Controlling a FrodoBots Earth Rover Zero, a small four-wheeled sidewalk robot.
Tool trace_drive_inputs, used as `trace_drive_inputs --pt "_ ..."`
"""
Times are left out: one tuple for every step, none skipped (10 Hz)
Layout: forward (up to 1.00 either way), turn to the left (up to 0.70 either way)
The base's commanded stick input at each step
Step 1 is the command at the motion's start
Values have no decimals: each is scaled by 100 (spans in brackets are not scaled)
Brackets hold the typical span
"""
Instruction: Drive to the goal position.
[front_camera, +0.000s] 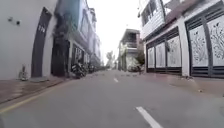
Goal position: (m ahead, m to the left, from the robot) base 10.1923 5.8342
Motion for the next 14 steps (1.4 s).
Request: trace_drive_inputs --pt "100 6" --pt "100 6" --pt "100 6" --pt "100 6" --pt "100 6" --pt "100 6" --pt "100 6" --pt "100 6" --pt "100 6" --pt "100 6" --pt "100 6" --pt "100 6" --pt "100 6" --pt "100 6"
